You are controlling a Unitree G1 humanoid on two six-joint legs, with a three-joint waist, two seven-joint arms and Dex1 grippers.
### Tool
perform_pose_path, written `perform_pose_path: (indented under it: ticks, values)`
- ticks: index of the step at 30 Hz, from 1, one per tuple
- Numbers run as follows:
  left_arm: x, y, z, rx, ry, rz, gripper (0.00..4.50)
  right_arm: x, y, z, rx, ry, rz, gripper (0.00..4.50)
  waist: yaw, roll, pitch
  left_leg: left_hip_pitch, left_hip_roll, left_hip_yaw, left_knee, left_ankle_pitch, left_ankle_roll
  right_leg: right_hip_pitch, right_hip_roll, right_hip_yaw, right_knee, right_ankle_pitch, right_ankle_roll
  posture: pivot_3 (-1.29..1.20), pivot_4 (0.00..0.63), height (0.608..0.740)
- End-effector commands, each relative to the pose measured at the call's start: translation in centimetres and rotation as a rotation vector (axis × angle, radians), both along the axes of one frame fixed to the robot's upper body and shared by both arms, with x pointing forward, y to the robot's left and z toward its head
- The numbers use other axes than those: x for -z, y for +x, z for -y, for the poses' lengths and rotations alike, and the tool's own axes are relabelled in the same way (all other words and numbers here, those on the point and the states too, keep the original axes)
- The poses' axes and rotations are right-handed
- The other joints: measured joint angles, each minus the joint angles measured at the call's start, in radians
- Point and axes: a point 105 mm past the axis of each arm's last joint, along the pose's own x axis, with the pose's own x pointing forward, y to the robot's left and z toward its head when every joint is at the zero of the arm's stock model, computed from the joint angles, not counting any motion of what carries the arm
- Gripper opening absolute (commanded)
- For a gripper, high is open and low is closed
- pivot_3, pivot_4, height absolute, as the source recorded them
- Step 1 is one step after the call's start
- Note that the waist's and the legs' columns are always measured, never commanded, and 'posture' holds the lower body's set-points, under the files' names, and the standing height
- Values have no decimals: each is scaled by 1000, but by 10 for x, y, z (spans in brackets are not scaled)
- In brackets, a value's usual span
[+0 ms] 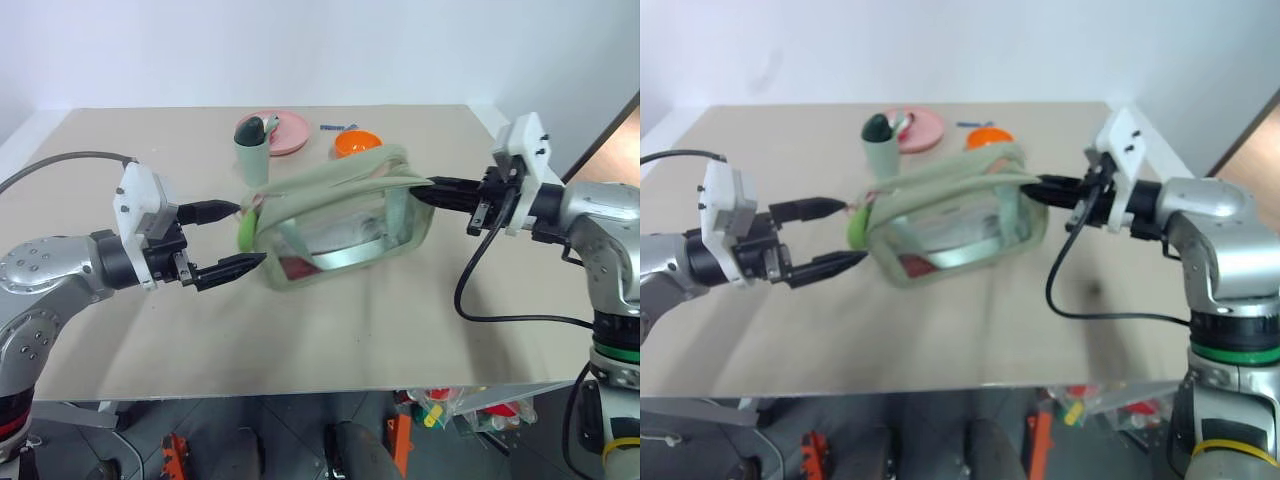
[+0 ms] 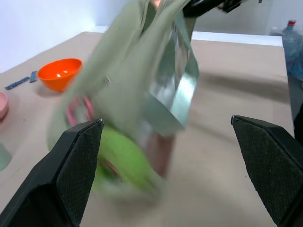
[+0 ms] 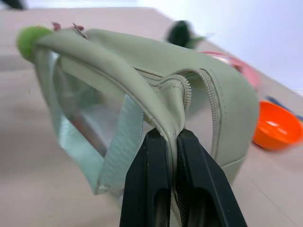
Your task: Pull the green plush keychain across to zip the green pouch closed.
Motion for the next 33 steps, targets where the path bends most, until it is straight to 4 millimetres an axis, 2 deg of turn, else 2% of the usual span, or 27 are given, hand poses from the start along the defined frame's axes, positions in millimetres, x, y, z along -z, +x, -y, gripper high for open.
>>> perform_pose_path:
  ticks: [1,5,15,23,27,33]
  values:
    - [-5,0,0,9,1,39,4500,0,-14,-16,-41,15,42,36,0,0,0,1,0,0,0,0,0,0,1,0,0,0,0,0,150,740]
    - [-4,4,1,13,2,44,4500,7,-15,-24,-46,33,40,36,-2,0,0,1,1,0,0,0,0,0,2,2,1,1,-1,0,150,740]
    - [0,8,-8,-22,0,40,4500,-4,-14,-15,-84,15,76,36,-1,0,0,0,0,1,1,1,0,0,2,3,0,2,0,0,150,740]
    - [-2,8,-10,-63,-36,42,4500,27,-16,-19,-82,24,-3,36,-2,0,0,0,0,1,1,1,0,0,2,3,0,2,0,0,150,740]
    - [-1,15,-24,-166,-129,0,4500,52,-13,-18,-67,-4,-32,36,-3,0,0,2,1,1,1,1,0,1,3,4,1,2,0,0,150,740]
    - [14,19,-41,-237,-188,-95,4500,65,-12,-20,-74,-17,-37,36,-8,-1,0,4,1,1,2,1,0,2,4,5,1,4,-1,0,150,740]
